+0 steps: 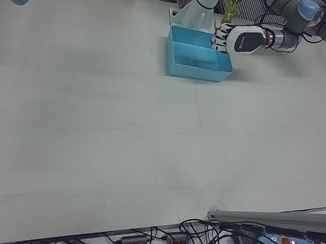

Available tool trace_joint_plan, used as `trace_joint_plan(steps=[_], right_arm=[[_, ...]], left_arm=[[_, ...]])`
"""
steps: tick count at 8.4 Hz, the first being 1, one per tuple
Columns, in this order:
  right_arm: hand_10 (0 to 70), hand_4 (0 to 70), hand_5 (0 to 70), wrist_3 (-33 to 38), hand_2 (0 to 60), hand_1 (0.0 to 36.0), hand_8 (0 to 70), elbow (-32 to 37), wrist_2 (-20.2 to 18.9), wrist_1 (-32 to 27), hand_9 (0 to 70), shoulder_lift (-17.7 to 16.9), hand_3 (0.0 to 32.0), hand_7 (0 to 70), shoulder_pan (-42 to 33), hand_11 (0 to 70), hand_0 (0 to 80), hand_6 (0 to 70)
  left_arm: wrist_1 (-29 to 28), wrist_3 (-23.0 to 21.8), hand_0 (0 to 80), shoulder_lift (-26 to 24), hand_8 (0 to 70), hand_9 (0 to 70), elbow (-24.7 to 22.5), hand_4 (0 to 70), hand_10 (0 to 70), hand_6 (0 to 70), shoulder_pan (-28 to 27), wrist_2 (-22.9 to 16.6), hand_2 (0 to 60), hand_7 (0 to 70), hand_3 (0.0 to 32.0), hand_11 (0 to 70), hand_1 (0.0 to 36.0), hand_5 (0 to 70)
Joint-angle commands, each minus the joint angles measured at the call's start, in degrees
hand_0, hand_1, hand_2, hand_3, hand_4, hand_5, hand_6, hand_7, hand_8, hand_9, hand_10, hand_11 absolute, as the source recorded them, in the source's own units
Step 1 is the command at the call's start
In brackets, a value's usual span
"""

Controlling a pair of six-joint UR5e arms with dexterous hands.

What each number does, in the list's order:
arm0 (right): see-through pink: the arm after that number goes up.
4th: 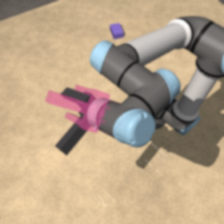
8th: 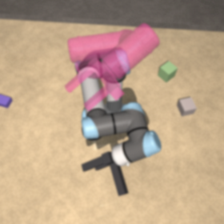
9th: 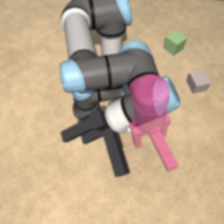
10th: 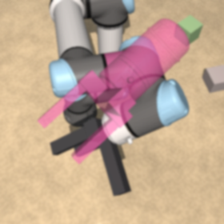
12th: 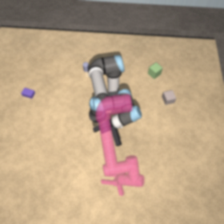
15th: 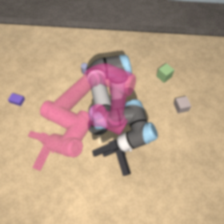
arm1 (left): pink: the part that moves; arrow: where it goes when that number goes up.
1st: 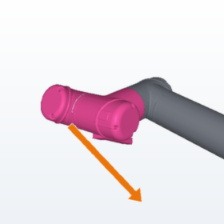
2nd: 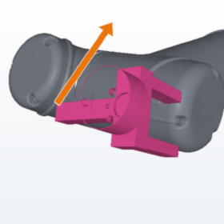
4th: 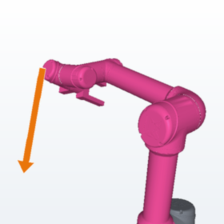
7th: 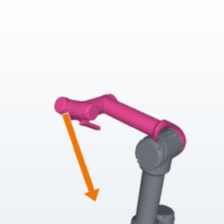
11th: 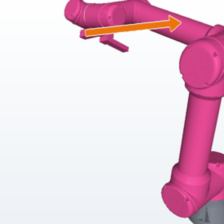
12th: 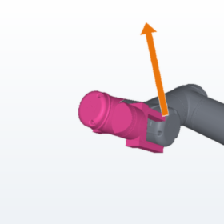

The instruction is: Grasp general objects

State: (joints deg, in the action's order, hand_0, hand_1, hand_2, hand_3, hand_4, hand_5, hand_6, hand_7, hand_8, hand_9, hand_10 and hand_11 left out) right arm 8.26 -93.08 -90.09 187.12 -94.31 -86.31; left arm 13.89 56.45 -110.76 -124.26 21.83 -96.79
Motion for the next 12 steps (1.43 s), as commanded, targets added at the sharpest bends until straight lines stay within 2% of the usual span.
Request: trace_joint_plan(steps=[1,2,3,4,5,6,7,8,9,10,12], right_arm=[[0.0,0.0,0.0,0.00,0.0,0.0,0.0,0.00,0.09,0.00,0.0,0.00,0.0,0.0,0.00,0.0,0.0,0.0],[0.0,0.0,0.0,0.00,0.0,0.0,0.0,0.00,0.00,0.00,0.0,0.00,0.0,0.0,0.00,0.0,0.0,0.0],[0.0,0.0,0.0,0.00,0.0,0.0,0.0,0.00,0.00,0.00,0.0,0.00,0.0,0.0,0.00,0.0,0.0,0.0],[0.0,0.0,0.0,0.00,0.0,0.0,0.0,0.00,0.00,0.00,0.0,0.00,0.0,0.0,0.00,0.0,0.0,0.0],[0.0,0.0,0.0,0.00,0.0,0.0,0.0,0.00,0.00,0.00,0.0,0.00,0.0,0.0,0.00,0.0,0.0,0.0],[0.0,0.0,0.0,0.00,0.0,0.0,0.0,0.00,0.09,0.00,0.0,0.00,0.0,0.0,0.00,0.0,0.0,0.0],[0.0,0.0,0.0,0.00,0.0,0.0,0.0,0.00,0.00,0.00,0.0,0.00,0.0,0.0,0.00,0.0,0.0,0.0],[0.0,0.0,0.0,0.00,0.0,0.0,0.0,0.00,0.00,0.00,0.0,0.00,0.0,0.0,0.00,0.0,0.0,0.0],[0.0,0.0,0.0,0.00,0.0,0.0,0.0,0.00,0.00,0.00,0.0,0.00,0.0,0.0,0.00,0.0,0.0,0.0],[0.0,0.0,0.0,0.00,0.0,0.0,0.0,0.00,0.00,0.00,0.0,0.00,0.0,0.0,0.00,0.0,0.0,0.0],[0.0,0.0,0.0,0.00,0.0,0.0,0.0,0.00,0.00,0.00,0.0,0.00,0.0,0.0,0.00,0.0,0.0,0.0]], left_arm=[[-2.20,0.15,80.0,0.37,0.0,7.5,-0.19,0.0,16.0,0.0,-1.26,1.52,60.0,44.8,0.0,30.0,36.0,70.0],[-3.07,0.24,80.0,1.15,0.0,5.5,-0.19,0.0,11.0,0.0,-2.13,1.43,60.0,34.8,0.0,22.8,36.0,70.0],[-5.69,0.32,80.0,3.16,0.0,4.7,-0.19,0.0,6.2,0.0,-2.84,1.60,60.0,30.7,0.0,15.7,36.0,70.0],[-7.45,0.24,80.0,4.05,0.0,4.0,-0.28,0.0,0.0,0.0,-2.93,2.82,60.0,27.0,2.2,4.2,36.0,26.8],[-7.56,0.24,80.0,4.06,0.0,4.3,-0.19,0.0,0.0,0.0,-2.93,2.92,60.0,28.8,0.4,0.0,36.0,32.7],[-7.65,0.06,80.0,4.15,0.0,4.8,-0.02,0.0,0.0,0.0,-2.76,2.84,60.0,31.2,0.0,0.0,36.0,49.5],[-7.82,-0.64,80.0,4.32,0.0,5.5,1.03,0.0,0.0,0.0,-1.97,2.66,60.0,34.5,0.0,0.0,36.0,61.9],[-9.48,-4.56,80.0,4.76,0.0,6.7,5.04,0.0,0.0,0.0,-0.14,2.83,60.0,40.9,0.0,0.0,36.0,70.0],[-17.85,-8.25,80.0,5.20,0.0,7.2,13.09,0.0,0.0,0.0,7.19,2.66,60.0,43.3,0.0,0.0,36.0,70.0],[-22.63,-13.60,80.0,6.51,0.0,8.3,17.60,1.1,0.0,0.0,11.79,2.83,60.0,48.6,0.0,0.0,36.0,70.0],[-24.69,-15.49,80.0,7.58,0.2,9.4,21.84,5.2,0.0,6.0,23.03,2.23,60.0,54.4,0.0,0.0,36.0,70.0]])
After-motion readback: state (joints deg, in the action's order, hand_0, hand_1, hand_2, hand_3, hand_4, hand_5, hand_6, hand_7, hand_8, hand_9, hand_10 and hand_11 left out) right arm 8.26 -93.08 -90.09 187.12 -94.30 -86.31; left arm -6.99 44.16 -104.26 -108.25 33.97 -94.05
